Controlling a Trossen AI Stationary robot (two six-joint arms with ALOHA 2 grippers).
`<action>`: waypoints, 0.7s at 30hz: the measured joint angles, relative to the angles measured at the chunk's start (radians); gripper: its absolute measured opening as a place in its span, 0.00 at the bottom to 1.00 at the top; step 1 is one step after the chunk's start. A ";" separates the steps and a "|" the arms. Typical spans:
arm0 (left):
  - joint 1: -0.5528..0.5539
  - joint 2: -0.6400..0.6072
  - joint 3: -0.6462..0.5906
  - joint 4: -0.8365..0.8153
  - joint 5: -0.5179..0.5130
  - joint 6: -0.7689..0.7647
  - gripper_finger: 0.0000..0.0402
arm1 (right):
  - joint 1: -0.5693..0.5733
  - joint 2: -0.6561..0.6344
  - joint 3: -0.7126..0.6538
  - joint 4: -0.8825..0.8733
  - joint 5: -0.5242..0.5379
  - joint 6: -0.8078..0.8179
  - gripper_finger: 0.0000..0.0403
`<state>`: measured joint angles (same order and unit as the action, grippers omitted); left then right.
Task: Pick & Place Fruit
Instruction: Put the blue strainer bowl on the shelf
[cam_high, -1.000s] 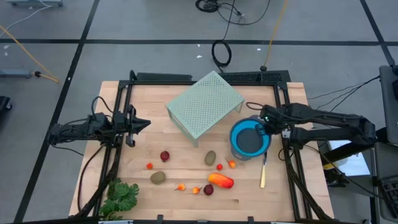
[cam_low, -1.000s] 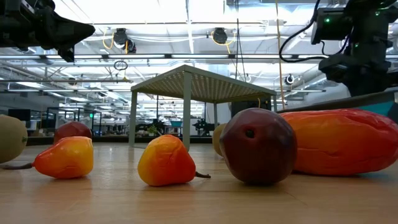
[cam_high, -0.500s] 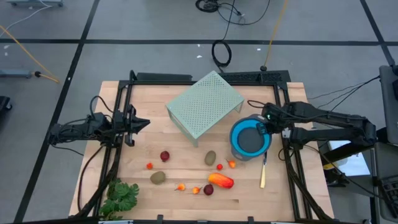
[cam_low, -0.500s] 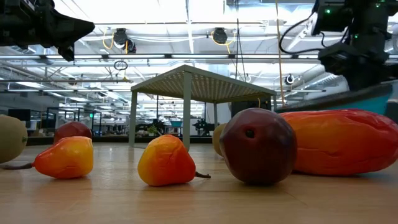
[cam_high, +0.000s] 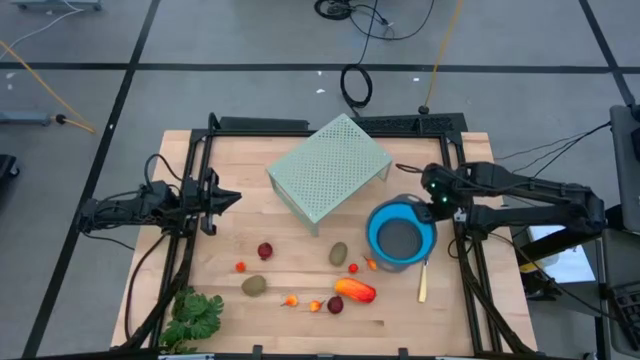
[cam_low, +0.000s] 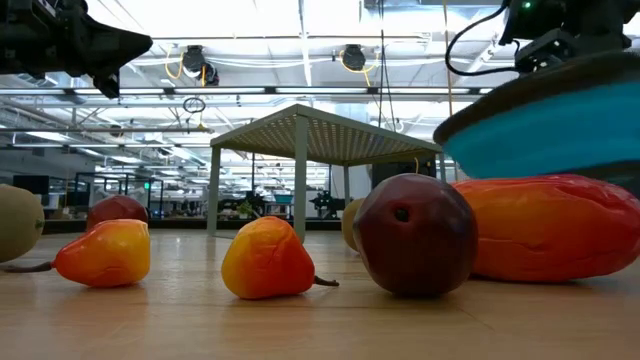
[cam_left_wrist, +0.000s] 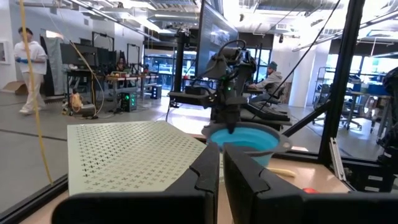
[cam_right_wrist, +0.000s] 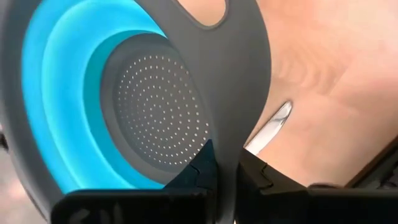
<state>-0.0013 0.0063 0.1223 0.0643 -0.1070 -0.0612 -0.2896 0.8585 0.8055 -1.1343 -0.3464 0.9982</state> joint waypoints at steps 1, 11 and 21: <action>0.000 0.000 0.000 0.000 0.000 0.000 0.05 | 0.012 0.000 0.000 0.002 -0.008 0.002 0.02; 0.000 0.000 0.000 0.000 0.000 0.002 0.05 | 0.146 0.000 0.000 0.153 -0.020 0.095 0.02; 0.000 0.000 0.000 0.000 0.000 0.002 0.05 | 0.284 0.000 0.001 0.359 0.008 0.231 0.02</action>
<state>-0.0013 0.0063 0.1223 0.0647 -0.1070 -0.0591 -0.0055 0.8585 0.8066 -0.7756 -0.3383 1.2290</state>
